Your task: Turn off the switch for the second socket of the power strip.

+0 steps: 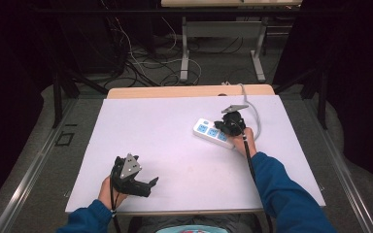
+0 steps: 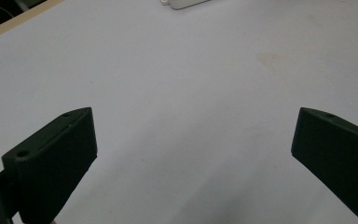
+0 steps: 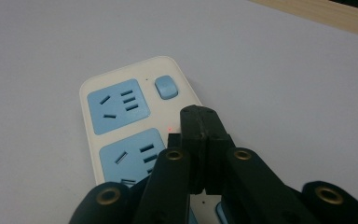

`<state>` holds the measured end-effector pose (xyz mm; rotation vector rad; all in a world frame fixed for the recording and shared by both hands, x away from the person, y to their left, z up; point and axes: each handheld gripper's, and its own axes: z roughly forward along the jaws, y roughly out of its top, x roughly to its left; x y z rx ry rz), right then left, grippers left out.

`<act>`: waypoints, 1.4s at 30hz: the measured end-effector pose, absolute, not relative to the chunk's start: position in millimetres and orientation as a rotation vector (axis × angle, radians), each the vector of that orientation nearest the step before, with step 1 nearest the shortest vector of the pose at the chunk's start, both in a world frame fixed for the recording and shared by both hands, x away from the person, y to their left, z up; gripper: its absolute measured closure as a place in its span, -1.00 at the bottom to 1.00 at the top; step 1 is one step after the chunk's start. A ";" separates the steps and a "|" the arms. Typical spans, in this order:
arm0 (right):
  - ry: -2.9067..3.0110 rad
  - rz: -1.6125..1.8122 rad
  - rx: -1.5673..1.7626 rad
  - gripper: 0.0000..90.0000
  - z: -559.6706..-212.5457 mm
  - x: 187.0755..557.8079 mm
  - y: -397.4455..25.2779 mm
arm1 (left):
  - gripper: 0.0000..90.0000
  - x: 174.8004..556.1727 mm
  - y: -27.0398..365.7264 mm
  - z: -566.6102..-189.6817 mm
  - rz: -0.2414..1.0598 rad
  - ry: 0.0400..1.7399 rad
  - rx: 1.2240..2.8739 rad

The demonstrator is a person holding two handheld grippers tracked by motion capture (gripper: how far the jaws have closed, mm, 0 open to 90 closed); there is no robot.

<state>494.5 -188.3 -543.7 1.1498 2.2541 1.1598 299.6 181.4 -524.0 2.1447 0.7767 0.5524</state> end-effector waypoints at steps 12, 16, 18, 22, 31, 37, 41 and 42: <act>2.246 1.143 1.125 1.00 -540.7 494.5 -189.5 | -1.00 299.7 180.4 -524.1 0.548 0.772 2.154; 2.242 1.146 1.134 1.00 -540.7 494.2 -189.5 | -1.00 299.8 180.1 -524.0 0.551 0.770 2.157; 2.244 1.147 1.133 1.00 -540.7 494.3 -189.4 | -1.00 299.8 180.0 -524.0 0.551 0.770 2.156; 2.240 1.141 1.128 1.00 -540.5 494.0 -189.1 | -1.00 299.7 180.1 -524.0 0.550 0.770 2.156; 2.238 1.133 1.129 1.00 -539.7 493.6 -189.0 | -1.00 299.9 180.0 -524.0 0.550 0.769 2.158; 2.211 1.171 1.121 1.00 -531.1 491.3 -190.9 | -1.00 300.0 180.0 -523.9 0.550 0.766 2.160; 2.217 1.174 1.109 0.96 -527.8 489.6 -190.0 | -1.00 299.9 180.0 -523.8 0.550 0.765 2.160; 2.217 1.174 1.109 0.96 -527.8 489.6 -190.0 | -1.00 299.8 179.9 -523.8 0.550 0.769 2.157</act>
